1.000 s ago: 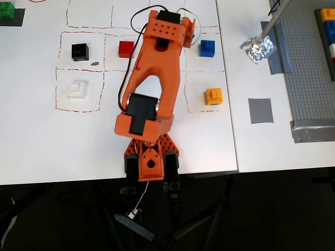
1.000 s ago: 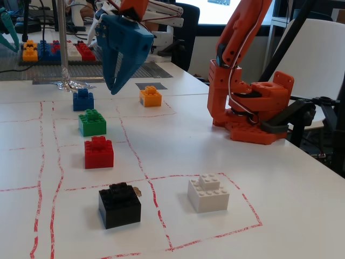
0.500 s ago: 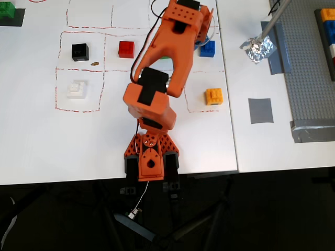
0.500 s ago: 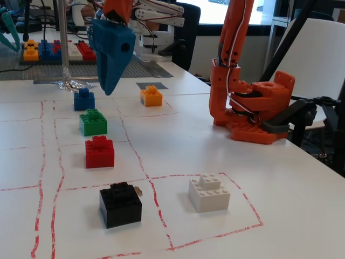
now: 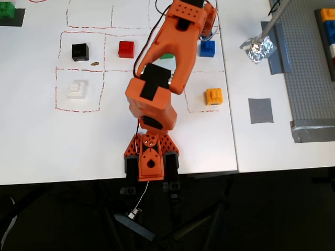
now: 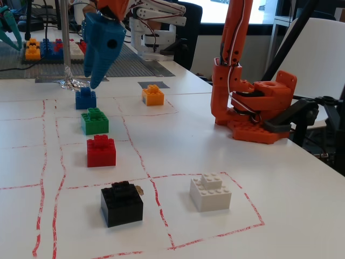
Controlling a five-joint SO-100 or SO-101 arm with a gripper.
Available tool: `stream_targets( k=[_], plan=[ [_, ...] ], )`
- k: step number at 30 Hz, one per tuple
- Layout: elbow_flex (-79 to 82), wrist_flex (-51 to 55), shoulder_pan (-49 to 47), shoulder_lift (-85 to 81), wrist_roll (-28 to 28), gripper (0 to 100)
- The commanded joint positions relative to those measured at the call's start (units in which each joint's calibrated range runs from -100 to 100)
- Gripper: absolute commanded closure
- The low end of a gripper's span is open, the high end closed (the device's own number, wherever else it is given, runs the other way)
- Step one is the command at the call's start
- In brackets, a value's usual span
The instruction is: Grab the block and put it in the grey marker
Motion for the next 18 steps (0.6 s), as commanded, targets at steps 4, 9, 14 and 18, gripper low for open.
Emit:
stream_targets(
  k=[4, 9, 14, 18],
  plan=[
    [-2.3, -4.8, 3.5, -2.4, 0.0, 78],
    [-2.2, -6.8, 5.2, -1.1, 0.9, 77],
    [-4.4, -5.2, 6.6, 1.3, 1.0, 74],
    [-5.6, -3.9, 7.0, 3.2, 0.8, 72]
  ],
)
